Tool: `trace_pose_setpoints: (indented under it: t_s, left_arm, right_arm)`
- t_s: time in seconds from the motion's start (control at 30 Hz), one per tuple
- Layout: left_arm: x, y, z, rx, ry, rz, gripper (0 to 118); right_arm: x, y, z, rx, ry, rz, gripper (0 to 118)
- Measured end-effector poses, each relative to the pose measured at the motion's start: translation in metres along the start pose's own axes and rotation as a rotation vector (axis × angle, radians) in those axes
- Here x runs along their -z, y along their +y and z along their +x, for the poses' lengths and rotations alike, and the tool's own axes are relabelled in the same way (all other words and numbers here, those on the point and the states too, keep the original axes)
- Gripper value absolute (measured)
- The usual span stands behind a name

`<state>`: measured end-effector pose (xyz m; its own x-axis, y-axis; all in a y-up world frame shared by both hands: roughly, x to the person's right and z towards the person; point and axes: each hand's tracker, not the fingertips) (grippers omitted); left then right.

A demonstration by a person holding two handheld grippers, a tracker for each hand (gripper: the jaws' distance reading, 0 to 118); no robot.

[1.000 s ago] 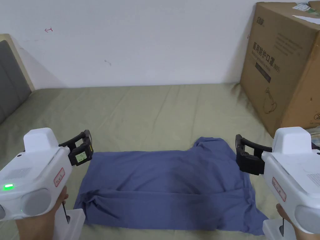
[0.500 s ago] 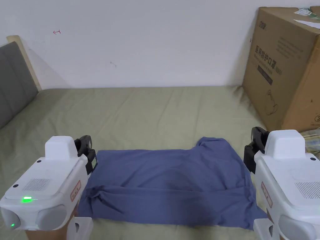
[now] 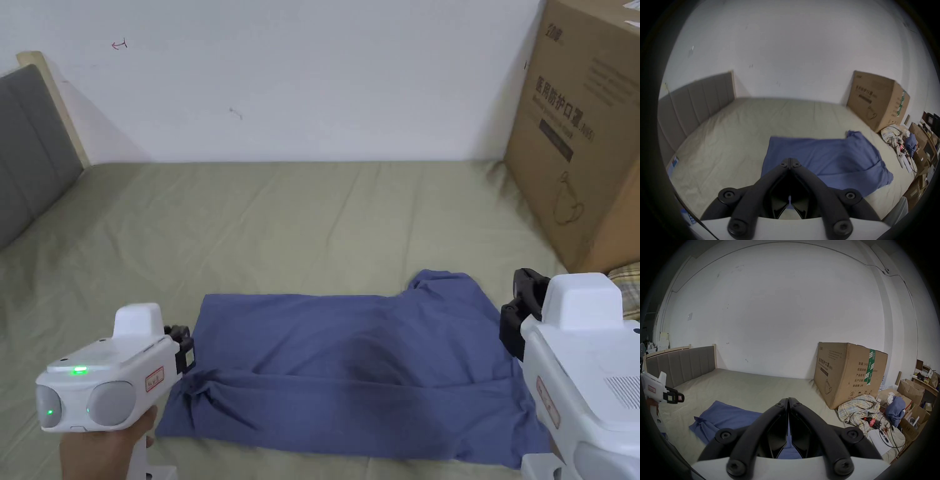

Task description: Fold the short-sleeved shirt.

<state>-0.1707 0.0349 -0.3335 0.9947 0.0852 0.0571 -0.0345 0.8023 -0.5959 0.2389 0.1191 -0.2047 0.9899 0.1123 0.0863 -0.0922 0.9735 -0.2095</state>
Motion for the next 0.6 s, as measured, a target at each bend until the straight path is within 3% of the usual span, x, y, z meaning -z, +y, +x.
trace_pose_setpoints:
  t_s: [0.03,0.13,0.17,0.43,0.5,0.6]
  left_arm:
    - [0.013,-0.004,-0.007,-0.011,0.018,-0.063,23]
    - [0.046,-0.017,-0.026,-0.059,0.088,-0.218,84]
    - [0.055,-0.022,-0.030,-0.072,0.119,-0.264,93]
    - [0.106,-0.070,-0.048,-0.078,0.169,-0.432,92]
    - [0.102,-0.075,-0.042,-0.083,0.161,-0.438,81]
    - [0.116,-0.082,-0.043,-0.102,0.111,-0.471,46]
  right_arm:
    - [0.005,-0.003,0.000,-0.003,-0.001,-0.013,1]
    - [0.015,-0.009,0.000,-0.004,-0.003,-0.044,1]
    - [0.018,-0.012,0.000,-0.002,-0.004,-0.054,1]
    - [0.041,-0.033,0.002,0.009,-0.024,-0.135,1]
    - [0.043,-0.039,0.003,0.009,-0.031,-0.154,1]
    - [0.045,-0.048,0.009,0.020,-0.046,-0.188,1]
